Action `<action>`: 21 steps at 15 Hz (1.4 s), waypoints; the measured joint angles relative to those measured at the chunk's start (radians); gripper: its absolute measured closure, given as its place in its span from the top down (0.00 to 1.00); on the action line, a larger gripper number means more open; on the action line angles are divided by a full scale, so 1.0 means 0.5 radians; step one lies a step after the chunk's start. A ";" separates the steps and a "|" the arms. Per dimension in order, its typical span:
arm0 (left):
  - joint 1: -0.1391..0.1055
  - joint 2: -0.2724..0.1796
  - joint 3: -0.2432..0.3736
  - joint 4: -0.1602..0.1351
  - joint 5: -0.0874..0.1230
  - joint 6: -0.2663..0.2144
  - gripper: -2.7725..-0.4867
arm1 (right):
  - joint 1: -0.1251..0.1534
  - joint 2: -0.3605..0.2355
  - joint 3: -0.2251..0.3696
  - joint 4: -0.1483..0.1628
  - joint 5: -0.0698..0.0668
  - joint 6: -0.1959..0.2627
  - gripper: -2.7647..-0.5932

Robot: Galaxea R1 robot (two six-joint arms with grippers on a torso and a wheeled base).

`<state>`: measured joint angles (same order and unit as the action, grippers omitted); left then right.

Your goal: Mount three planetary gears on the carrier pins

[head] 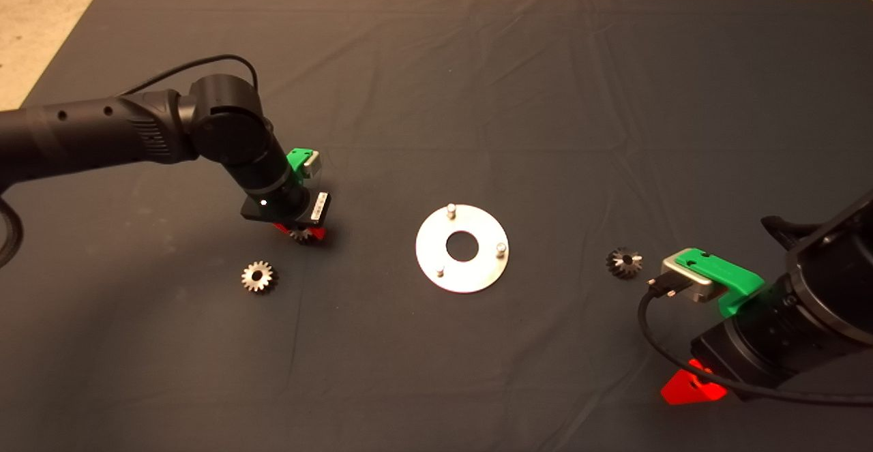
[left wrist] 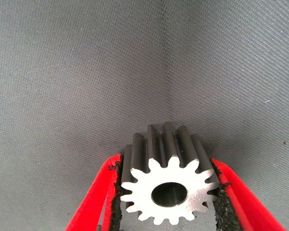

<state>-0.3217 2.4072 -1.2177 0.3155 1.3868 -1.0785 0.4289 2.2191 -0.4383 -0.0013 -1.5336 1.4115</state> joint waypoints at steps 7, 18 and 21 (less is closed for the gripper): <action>-0.006 0.014 0.032 -0.001 0.003 -0.016 0.20 | 0.000 -0.002 0.000 0.007 0.001 0.000 0.99; -0.317 0.489 -0.178 -0.274 0.196 -0.033 0.19 | 0.037 -0.175 -0.001 0.043 0.000 -0.074 0.99; -0.316 0.620 -0.297 -0.313 0.220 -0.033 0.19 | 0.063 -0.280 -0.002 0.049 0.001 -0.147 0.99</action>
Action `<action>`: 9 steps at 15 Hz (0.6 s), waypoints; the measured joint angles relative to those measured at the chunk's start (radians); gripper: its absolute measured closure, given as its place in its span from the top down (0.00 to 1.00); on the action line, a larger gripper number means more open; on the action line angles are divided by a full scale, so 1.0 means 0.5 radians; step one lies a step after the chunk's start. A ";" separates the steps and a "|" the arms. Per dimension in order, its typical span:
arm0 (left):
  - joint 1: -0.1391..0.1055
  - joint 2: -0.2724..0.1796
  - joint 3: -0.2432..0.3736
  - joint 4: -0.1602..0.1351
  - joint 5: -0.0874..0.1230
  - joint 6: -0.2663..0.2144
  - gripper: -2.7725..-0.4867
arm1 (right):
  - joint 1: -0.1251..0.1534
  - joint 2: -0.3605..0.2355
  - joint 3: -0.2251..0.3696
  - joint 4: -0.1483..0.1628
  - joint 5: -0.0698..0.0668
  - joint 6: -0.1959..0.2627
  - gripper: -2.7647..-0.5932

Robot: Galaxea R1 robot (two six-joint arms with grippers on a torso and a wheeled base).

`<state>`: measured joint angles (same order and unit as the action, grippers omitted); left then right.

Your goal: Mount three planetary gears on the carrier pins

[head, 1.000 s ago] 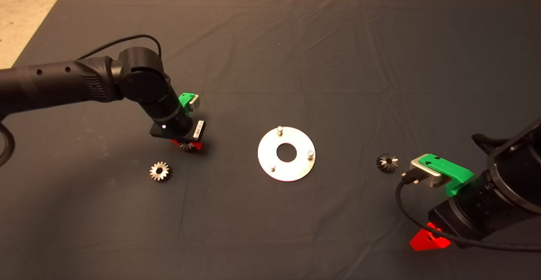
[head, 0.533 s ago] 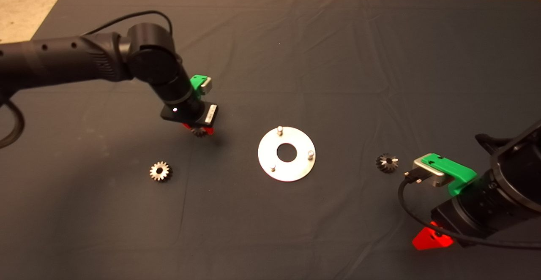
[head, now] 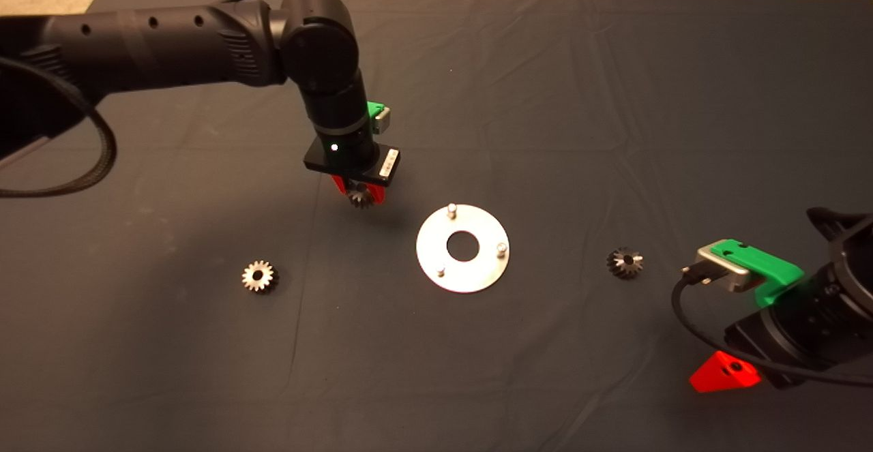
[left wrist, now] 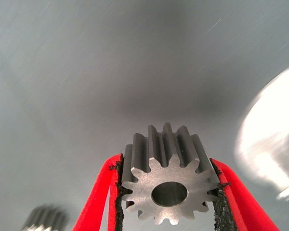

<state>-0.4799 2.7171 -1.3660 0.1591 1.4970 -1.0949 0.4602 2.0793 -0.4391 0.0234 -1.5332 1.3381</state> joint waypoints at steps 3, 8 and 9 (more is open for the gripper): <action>-0.001 0.225 -0.147 -0.018 -0.012 0.000 0.19 | 0.000 -0.052 -0.001 0.007 -0.002 -0.030 0.99; -0.016 0.308 -0.229 -0.059 -0.028 0.000 0.19 | 0.000 -0.077 -0.001 0.018 -0.002 -0.058 0.99; -0.017 0.310 -0.270 -0.064 -0.020 0.001 0.19 | 0.000 -0.077 -0.001 0.019 0.001 -0.060 0.99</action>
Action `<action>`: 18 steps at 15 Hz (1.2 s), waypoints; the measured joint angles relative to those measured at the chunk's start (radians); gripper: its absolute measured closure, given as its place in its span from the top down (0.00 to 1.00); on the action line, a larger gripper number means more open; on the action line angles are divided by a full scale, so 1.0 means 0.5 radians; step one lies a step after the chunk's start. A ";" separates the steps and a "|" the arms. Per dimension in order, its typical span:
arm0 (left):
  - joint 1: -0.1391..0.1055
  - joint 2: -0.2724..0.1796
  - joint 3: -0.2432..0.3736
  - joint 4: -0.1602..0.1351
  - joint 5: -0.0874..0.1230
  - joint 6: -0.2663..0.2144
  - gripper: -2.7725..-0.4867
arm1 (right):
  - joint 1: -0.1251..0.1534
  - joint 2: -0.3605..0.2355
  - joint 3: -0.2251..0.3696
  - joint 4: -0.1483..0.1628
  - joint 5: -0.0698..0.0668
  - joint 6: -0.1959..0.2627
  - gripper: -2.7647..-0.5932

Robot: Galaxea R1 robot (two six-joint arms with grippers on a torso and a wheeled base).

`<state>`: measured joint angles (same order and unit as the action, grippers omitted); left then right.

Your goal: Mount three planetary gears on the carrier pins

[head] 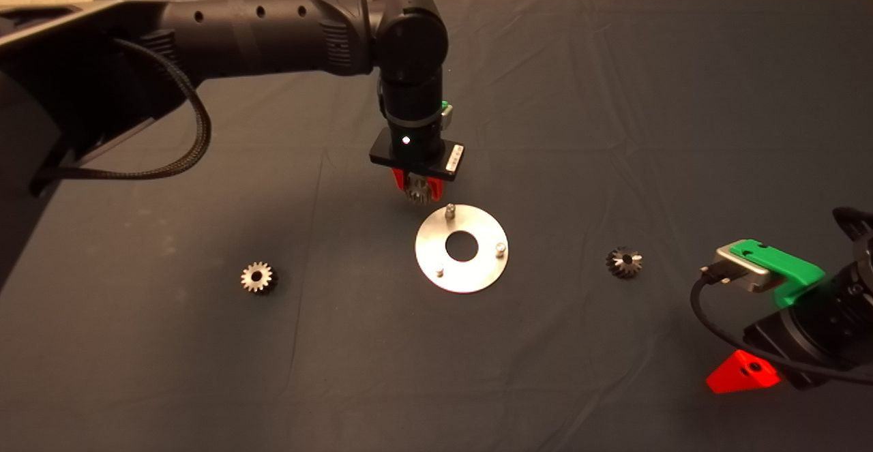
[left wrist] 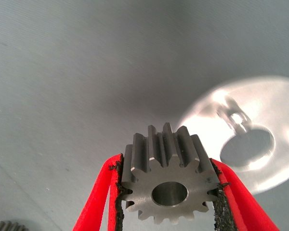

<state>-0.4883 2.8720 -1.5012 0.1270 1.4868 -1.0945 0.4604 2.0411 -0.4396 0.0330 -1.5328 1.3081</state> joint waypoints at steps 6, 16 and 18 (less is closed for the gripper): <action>0.000 0.081 -0.030 -0.068 -0.111 0.000 0.19 | 0.000 -0.006 0.000 0.025 -0.002 -0.005 0.99; 0.001 0.134 -0.197 -0.119 -0.089 -0.064 0.19 | 0.000 -0.006 0.000 0.037 -0.003 -0.006 0.99; 0.003 0.135 -0.195 -0.123 -0.086 -0.148 0.19 | 0.000 -0.005 0.000 0.038 -0.001 -0.006 0.99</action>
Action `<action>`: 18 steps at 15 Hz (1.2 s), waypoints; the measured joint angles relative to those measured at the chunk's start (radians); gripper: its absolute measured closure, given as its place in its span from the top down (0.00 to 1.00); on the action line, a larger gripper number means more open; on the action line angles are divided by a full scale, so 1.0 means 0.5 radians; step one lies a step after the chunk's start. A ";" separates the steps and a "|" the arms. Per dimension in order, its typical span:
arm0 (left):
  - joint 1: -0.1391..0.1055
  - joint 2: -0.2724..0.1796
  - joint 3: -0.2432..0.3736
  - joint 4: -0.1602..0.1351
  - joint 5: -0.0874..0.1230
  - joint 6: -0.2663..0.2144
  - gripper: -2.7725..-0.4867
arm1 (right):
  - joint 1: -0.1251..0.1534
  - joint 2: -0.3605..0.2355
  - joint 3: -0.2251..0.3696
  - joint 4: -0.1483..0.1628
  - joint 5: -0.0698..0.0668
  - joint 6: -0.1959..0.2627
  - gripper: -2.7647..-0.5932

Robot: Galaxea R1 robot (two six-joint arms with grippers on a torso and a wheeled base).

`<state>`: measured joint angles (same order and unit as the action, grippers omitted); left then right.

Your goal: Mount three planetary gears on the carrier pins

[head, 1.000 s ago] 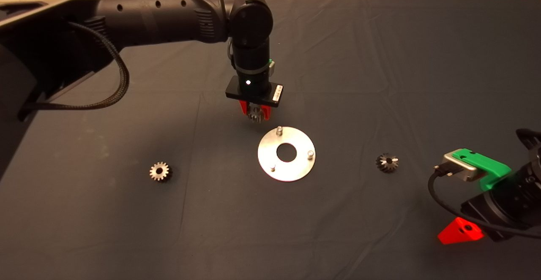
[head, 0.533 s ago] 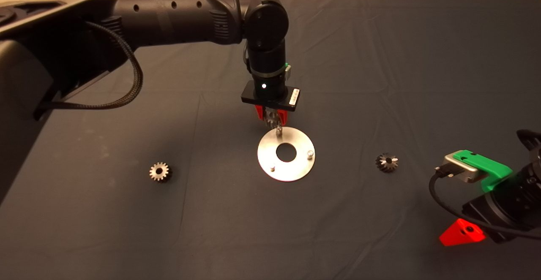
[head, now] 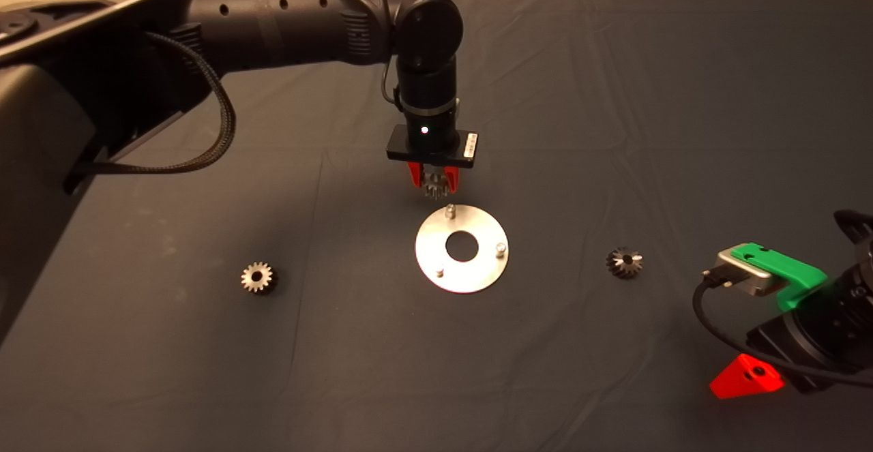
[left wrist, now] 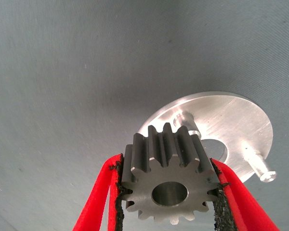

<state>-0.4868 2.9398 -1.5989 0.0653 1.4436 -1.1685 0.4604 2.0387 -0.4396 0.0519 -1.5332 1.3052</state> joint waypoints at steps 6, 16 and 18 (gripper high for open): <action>0.003 0.005 0.064 -0.016 0.008 -0.011 0.18 | 0.000 0.000 0.000 0.001 0.000 0.001 0.99; 0.003 0.021 0.083 -0.016 -0.064 0.067 0.18 | 0.000 0.001 0.000 0.017 0.000 0.000 0.99; 0.003 0.021 0.120 -0.014 -0.080 0.120 0.18 | 0.000 0.001 0.000 0.017 0.000 0.001 0.99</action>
<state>-0.4853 2.9504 -1.5389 0.0581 1.4036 -1.1086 0.4606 2.0391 -0.4396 0.0605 -1.5332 1.3055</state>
